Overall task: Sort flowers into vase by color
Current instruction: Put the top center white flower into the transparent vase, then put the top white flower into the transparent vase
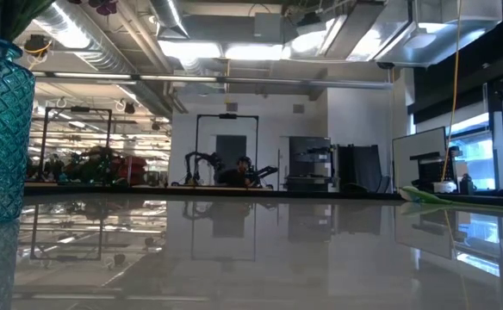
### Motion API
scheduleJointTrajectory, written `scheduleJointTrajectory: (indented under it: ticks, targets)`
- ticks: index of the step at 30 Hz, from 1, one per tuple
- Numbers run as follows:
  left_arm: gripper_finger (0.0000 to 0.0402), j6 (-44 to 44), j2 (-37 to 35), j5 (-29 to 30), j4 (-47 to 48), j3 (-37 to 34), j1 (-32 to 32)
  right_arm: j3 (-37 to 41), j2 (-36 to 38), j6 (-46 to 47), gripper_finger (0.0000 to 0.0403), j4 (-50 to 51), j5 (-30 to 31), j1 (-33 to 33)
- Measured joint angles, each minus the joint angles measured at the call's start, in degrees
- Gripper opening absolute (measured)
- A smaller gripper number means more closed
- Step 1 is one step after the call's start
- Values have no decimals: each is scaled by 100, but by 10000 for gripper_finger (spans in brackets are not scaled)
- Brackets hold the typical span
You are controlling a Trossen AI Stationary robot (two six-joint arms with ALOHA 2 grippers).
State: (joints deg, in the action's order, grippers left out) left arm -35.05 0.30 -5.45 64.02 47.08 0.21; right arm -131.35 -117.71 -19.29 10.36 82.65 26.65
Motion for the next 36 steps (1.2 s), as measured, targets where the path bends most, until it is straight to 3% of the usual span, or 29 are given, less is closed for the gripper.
scheduleJointTrajectory:
  ticks: [11, 14, 17, 21, 25, 29, 32, 36]
  targets:
    - [172, -197, 527, 19, 1845, 1519, 0, 0, 0, 1825, 342, 181, -116, -283]
    - [172, -197, 677, 3, 1782, 1821, -2, -2, 0, 2915, 342, 805, -856, -584]
    - [172, -223, 836, -7, 1638, 2122, 0, -2, 0, 4539, 342, 1962, -2067, -1058]
    - [172, -374, 965, -3, 1537, 2550, 52, 0, 25, 6751, 342, 4121, -3454, -1867]
    - [172, -550, 1009, 43, 1344, 2791, 212, 2, 35, 8018, 342, 6623, -4639, -2745]
    - [172, -684, 1008, 149, 1159, 2798, 477, 434, 63, 7810, 342, 8050, -5365, -3679]
    - [172, -692, 1007, 328, 1121, 2717, 735, 1139, 151, 6900, 342, 7771, -6190, -4444]
    - [172, -817, 1009, 534, 1087, 2649, 1094, 2060, 229, 6323, 342, 7714, -6340, -5359]
